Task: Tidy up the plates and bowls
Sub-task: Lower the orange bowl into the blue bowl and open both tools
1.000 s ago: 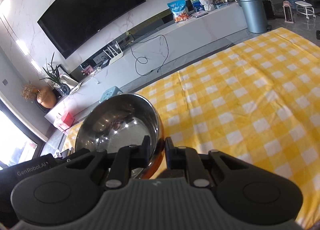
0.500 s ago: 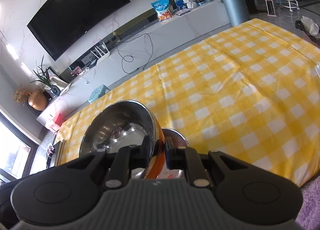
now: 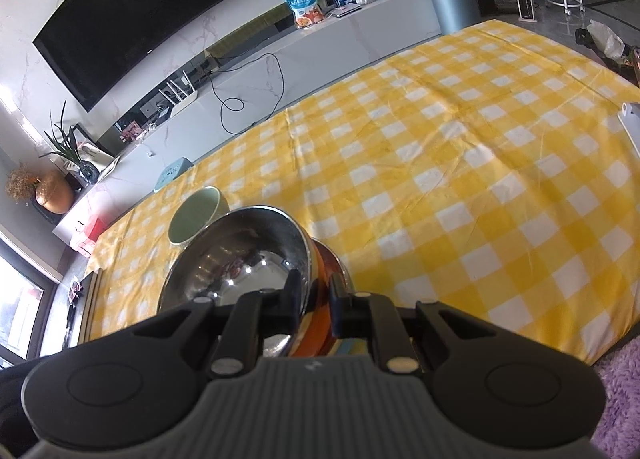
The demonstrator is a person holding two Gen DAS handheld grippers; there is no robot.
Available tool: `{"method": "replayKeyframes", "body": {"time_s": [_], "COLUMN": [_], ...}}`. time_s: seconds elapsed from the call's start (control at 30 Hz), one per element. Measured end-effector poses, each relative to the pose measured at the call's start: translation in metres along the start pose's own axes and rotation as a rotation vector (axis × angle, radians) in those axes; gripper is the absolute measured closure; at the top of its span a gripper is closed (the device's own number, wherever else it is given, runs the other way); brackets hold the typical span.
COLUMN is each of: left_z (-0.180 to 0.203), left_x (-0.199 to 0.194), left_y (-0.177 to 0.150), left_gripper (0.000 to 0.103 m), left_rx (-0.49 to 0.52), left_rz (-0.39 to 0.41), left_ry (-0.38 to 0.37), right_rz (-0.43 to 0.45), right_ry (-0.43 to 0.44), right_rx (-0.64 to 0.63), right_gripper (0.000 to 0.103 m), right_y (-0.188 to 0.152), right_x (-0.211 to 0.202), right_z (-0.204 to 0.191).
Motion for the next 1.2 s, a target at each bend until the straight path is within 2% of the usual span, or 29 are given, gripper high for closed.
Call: {"method": "replayKeyframes", "body": {"time_s": [0.5, 0.87, 1.07, 1.2], "left_z": [0.003, 0.004, 0.003, -0.002], "left_x": [0.013, 0.013, 0.010, 0.007], "left_y": [-0.006, -0.006, -0.006, -0.001], "left_gripper": [0.086, 0.085, 0.085, 0.069], "left_rx": [0.040, 0.070, 0.075, 0.051], "left_rz": [-0.026, -0.024, -0.012, -0.002], "left_ry": [0.027, 0.032, 0.033, 0.036], "right_rz": [-0.023, -0.009, 0.015, 0.023], "right_ry": [-0.018, -0.039, -0.055, -0.057], "right_rx": [0.010, -0.052, -0.079, -0.079], "right_gripper": [0.091, 0.091, 0.088, 0.088], "right_y": [-0.004, -0.004, 0.000, 0.001], "right_x": [0.015, 0.014, 0.011, 0.009], "right_z": [0.013, 0.006, 0.004, 0.005]}}
Point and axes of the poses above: each gripper's, at about its wrist camera, not at the fingertips, and x roughly the way its jaws point, z to its right, y to its top, the point moved 9 cm from there along x, roughly the way its jaws point, and after that the axes turned 9 degrees about y, right-handed, at the moved point
